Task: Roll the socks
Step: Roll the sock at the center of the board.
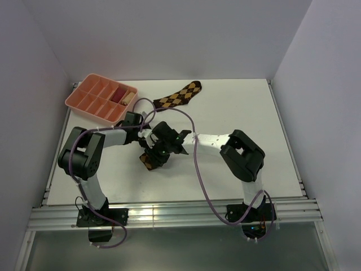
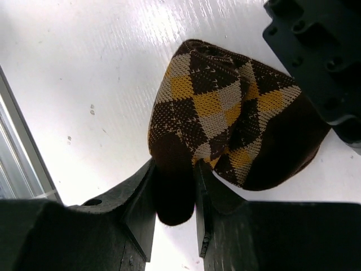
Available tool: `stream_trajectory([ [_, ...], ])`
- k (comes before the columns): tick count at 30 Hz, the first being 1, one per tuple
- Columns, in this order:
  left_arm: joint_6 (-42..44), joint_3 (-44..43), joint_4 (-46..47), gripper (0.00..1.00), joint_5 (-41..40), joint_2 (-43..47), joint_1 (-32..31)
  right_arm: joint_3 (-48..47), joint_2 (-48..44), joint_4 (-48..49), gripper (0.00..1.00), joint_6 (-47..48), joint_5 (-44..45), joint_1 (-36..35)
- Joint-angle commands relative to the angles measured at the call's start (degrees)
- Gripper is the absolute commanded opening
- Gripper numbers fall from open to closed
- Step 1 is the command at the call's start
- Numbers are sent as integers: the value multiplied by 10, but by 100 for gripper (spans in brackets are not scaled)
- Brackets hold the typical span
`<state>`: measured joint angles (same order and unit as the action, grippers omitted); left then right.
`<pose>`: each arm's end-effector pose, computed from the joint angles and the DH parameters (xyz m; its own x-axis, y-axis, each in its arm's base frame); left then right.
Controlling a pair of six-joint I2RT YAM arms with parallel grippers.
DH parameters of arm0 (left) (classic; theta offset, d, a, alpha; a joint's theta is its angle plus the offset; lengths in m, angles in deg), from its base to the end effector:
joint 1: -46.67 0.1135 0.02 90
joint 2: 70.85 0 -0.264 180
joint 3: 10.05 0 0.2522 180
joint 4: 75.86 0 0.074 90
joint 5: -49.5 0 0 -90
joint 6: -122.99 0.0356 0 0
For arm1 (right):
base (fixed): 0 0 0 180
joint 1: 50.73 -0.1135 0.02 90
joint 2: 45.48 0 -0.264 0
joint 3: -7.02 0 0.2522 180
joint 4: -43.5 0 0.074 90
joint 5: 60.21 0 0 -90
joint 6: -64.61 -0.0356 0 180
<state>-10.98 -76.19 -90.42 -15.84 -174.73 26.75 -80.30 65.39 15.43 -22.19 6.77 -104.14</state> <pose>0.3219 -0.1325 0.1313 -0.9169 -0.3388 -0.2109 -0.1210 0.7395 -0.6622 0.2341 0.3387 0.1757 -0.4172 -0.6482 -0.6370 -0.9084 0.3180 0.2714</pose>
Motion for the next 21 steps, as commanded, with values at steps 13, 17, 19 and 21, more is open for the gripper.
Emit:
stream_trajectory([
  [13, 37, -14, -115, 51, -78, 88, 31, 40, -4, 29, 0, -10, 26, -10],
  [17, 12, 9, -162, 54, -145, 183, 46, 40, -10, 29, 0, -12, 43, -13],
  [19, -19, 31, -172, 55, -179, 219, 46, 39, -12, 29, 0, -14, 54, -19],
  [21, -51, 69, -174, 55, -198, 268, 47, 36, -10, 26, 0, -14, 62, -23],
])
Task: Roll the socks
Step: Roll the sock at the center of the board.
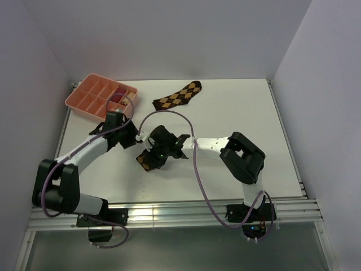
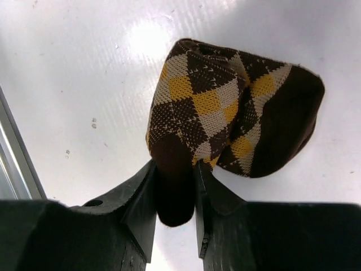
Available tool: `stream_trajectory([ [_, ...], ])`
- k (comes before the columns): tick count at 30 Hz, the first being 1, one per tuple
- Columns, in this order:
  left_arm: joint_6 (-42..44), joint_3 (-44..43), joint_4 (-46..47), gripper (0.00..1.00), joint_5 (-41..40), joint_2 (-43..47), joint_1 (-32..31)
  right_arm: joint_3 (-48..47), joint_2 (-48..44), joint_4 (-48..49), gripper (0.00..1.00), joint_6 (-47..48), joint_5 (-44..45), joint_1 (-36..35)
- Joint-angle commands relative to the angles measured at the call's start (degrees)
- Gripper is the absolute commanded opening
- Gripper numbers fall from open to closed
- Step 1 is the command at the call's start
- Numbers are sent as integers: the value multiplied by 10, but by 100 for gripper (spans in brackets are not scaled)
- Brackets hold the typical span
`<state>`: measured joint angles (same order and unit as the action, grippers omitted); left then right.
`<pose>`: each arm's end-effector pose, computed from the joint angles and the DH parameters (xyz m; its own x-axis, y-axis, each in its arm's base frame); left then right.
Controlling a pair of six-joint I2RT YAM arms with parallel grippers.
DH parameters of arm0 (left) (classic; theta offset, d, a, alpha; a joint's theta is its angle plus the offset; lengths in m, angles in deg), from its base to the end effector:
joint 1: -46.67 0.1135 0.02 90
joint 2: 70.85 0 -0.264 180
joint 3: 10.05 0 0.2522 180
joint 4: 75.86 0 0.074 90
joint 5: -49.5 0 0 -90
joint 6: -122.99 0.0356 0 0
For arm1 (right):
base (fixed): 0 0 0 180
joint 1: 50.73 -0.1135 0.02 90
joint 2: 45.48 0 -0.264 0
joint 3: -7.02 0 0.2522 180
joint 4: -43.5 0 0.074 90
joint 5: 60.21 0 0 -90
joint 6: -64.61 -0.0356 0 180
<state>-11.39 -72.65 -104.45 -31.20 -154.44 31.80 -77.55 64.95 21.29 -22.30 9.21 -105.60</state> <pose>0.2853 -0.0817 0.2024 -0.7739 -0.5087 -0.3774 -0.2613 0.7991 -0.5414 0.2262 0.3432 0.1710 -0.3789 -0.6262 -0.6813 -0.9226 0.3133 0.2251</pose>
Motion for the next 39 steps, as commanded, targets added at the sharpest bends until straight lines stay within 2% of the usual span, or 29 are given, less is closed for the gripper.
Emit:
stream_trajectory([
  [1, -57, 48, -35, 55, -45, 79, -3, 7, -7, -32, 0, -13, 41, -11],
  [5, -108, 146, -11, 55, -9, 158, -3, 6, -7, -33, 0, -16, 49, -16],
  [10, -145, 210, -39, 53, -76, 271, 2, 8, -11, -32, 0, -19, 55, -16],
  [13, -135, 227, -35, 53, -75, 298, 10, 8, -12, -34, 0, -21, 53, -17],
  [17, -129, 247, -6, 51, -36, 259, 11, 15, -18, -27, 0, -26, 54, -19],
  [24, -112, 252, 70, 41, 3, 148, 11, 18, -24, -23, 0, -30, 59, -19],
  [39, -96, 252, 183, 34, 107, 6, 6, 13, -32, 36, 0, -91, 38, -16],
])
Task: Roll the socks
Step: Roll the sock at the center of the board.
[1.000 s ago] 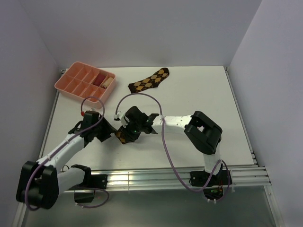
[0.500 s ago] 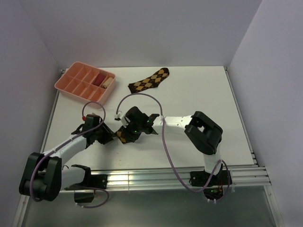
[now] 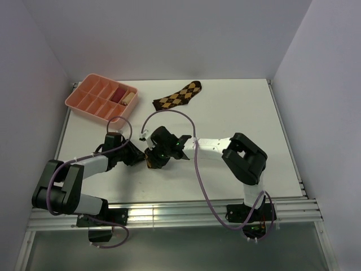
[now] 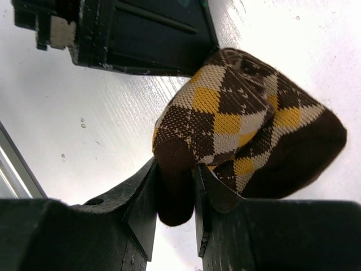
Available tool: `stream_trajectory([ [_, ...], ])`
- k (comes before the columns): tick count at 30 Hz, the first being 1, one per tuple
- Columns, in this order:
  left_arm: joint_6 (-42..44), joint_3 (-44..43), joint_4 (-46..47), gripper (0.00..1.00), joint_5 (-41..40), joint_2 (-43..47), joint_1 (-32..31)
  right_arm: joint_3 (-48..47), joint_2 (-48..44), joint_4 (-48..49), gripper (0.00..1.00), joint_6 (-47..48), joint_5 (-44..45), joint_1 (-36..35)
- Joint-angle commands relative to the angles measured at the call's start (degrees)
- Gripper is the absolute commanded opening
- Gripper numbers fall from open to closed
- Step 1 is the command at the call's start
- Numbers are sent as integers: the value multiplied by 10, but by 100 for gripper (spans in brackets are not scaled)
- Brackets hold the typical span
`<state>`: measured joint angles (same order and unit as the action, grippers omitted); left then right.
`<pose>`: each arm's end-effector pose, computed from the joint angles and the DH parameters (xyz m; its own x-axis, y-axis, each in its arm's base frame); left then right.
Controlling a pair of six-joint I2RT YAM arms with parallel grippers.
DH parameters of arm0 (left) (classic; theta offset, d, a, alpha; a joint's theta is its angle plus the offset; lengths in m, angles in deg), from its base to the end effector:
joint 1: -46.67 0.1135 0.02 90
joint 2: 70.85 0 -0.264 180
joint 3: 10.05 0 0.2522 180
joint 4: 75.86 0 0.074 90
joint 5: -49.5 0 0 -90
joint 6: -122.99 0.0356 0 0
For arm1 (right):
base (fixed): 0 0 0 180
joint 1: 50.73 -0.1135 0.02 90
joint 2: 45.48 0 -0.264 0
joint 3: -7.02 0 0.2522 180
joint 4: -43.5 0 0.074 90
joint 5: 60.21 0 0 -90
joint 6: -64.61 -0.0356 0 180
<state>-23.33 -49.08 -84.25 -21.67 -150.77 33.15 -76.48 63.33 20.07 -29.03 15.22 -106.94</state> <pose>0.2255 -0.0660 0.1267 -0.7631 -0.6266 -0.1582 -0.3770 0.6305 -0.6785 0.2176 0.3413 0.1741 -0.4742 -0.5981 -0.6461 -0.8683 0.4392 0.2306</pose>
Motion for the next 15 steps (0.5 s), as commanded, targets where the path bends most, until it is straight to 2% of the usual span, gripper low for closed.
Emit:
stream_trajectory([
  [1, 23, 18, -16, 34, 16, -37, -7, 6, -11, 55, 0, -29, -23, -4],
  [8, 31, 9, -26, 37, 18, -45, -6, 72, 9, 146, 0, -106, -83, 36],
  [11, 35, 3, -40, 40, 10, -32, -6, 93, 24, 179, 0, -145, -136, 65],
  [15, 41, -5, -52, 44, 7, -21, -6, 101, 43, 183, 0, -170, -186, 93],
])
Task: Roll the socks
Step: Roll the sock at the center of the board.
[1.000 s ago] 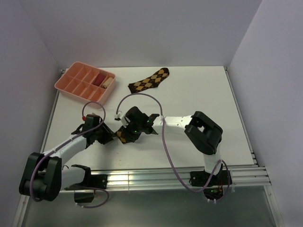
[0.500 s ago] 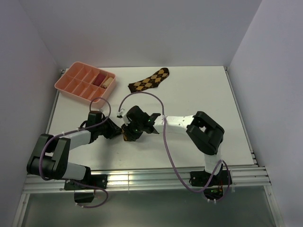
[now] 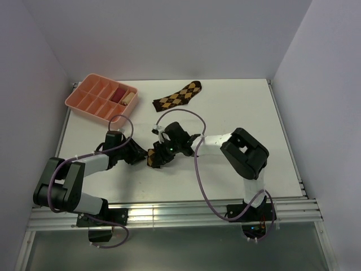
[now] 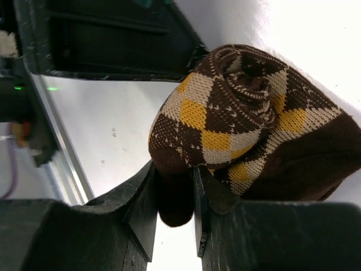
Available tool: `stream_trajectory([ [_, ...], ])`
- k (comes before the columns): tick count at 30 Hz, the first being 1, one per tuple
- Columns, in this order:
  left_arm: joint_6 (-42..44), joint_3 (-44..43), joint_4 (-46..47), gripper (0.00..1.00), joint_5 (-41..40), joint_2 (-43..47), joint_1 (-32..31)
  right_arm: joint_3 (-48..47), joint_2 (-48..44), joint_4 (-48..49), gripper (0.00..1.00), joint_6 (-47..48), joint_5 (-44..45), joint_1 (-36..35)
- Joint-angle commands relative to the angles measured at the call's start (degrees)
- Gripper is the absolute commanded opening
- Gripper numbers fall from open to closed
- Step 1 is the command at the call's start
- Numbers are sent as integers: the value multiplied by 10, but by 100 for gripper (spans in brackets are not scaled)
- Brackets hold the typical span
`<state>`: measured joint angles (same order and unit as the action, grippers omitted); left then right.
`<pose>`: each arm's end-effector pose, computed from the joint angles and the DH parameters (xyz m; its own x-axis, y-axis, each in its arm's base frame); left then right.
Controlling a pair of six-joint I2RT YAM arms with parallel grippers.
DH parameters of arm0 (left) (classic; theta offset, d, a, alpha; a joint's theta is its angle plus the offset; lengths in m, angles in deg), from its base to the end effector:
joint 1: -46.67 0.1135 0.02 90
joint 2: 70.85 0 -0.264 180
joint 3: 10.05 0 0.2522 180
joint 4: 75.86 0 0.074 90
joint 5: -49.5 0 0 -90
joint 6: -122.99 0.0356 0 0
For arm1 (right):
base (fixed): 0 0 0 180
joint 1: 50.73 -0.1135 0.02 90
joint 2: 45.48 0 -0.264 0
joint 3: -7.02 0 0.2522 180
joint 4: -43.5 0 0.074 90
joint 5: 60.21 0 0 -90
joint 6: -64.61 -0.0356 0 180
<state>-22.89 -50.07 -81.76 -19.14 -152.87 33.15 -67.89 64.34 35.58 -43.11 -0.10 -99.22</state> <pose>0.2329 -0.0693 0.1267 -0.7815 -0.6051 -0.1523 -0.3419 0.6195 -0.7066 0.2473 0.3062 0.1462 -0.7005 -0.3933 -0.5955 -0.7120 0.4416 0.5459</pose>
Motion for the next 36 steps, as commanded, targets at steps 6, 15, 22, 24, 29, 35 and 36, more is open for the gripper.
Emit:
stream_trajectory([
  [6, 44, -6, -115, 51, -27, 45, -6, -12, 70, 3, 0, -39, -95, 42],
  [15, 43, 2, -88, 57, -8, 112, -5, -63, 101, -54, 0, -17, -139, 68],
  [22, 35, 8, -13, 59, 9, 90, -5, -93, 120, -98, 0, 4, -156, 74],
  [24, 37, -5, -4, 58, 5, 75, -5, -100, 125, -106, 0, 9, -162, 74],
  [29, 34, -27, 15, 57, 0, 27, -5, -114, 134, -125, 2, 21, -167, 74],
  [35, 34, -37, 24, 54, 7, -27, -5, -136, 139, -147, 5, 36, -166, 74],
  [36, 31, -35, 27, 53, 10, -31, -5, -139, 142, -152, 9, 37, -165, 74],
])
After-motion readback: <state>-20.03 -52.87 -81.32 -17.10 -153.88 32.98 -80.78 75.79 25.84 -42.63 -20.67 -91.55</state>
